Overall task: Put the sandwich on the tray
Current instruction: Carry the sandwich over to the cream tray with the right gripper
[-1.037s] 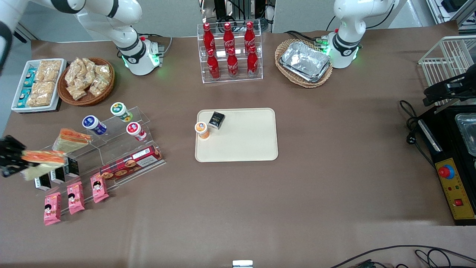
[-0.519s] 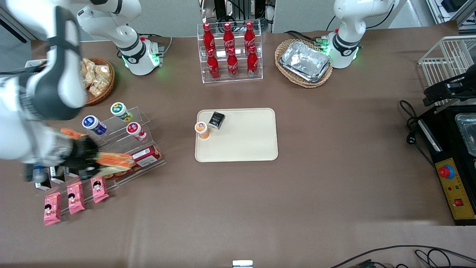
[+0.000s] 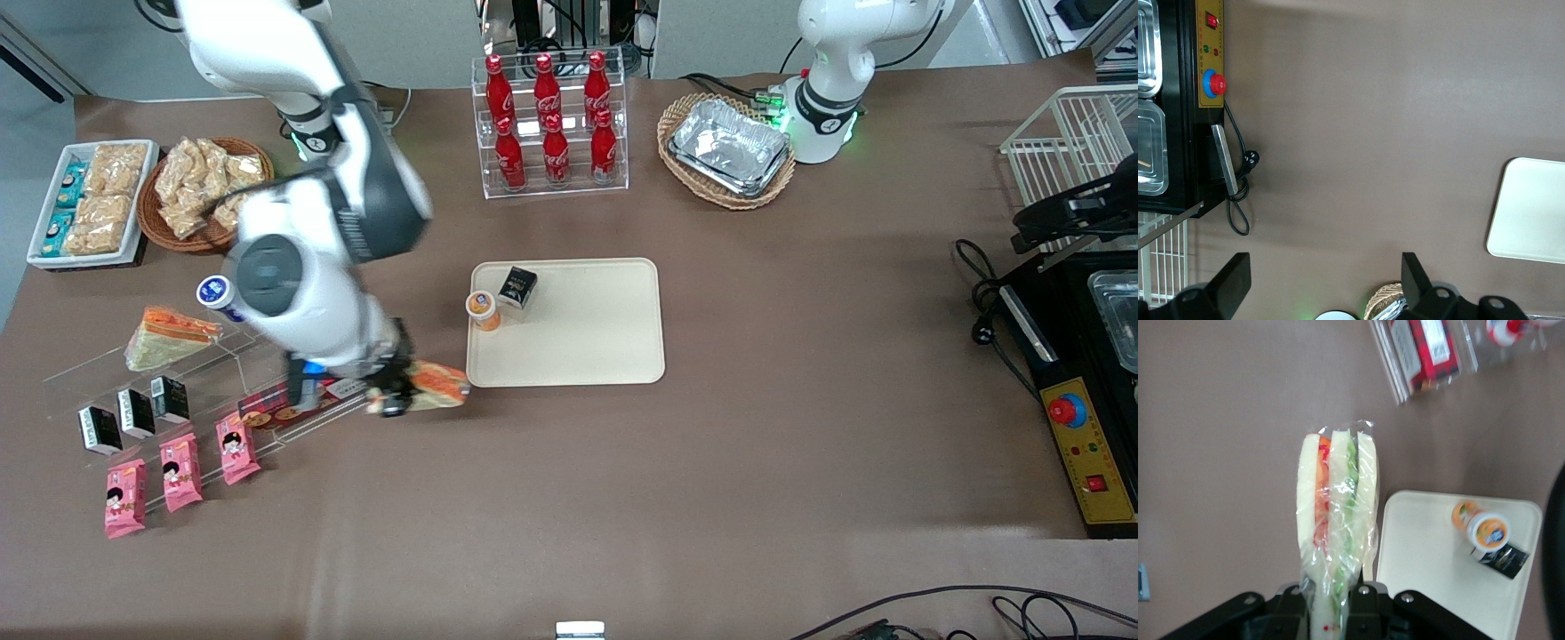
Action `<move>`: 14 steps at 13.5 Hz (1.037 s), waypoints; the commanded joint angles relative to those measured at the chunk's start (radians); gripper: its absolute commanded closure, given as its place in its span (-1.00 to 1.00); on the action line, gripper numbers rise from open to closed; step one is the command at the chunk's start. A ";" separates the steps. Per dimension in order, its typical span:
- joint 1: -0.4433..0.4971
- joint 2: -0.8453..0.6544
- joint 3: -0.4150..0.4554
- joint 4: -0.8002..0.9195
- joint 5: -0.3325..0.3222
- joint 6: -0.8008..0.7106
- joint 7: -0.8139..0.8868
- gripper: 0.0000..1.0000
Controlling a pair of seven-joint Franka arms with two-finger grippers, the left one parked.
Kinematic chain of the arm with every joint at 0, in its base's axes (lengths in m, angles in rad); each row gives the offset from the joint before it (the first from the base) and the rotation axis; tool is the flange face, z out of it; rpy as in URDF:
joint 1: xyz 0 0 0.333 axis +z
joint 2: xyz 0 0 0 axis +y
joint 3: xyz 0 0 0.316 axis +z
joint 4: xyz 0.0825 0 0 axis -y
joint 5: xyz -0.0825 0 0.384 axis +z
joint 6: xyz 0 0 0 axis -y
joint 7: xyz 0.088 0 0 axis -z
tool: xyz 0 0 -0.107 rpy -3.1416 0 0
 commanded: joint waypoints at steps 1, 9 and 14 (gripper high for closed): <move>0.092 0.058 -0.013 0.004 -0.002 0.095 0.123 1.00; 0.258 0.169 -0.007 -0.016 0.009 0.174 0.278 1.00; 0.292 0.208 0.044 -0.082 0.007 0.303 0.324 1.00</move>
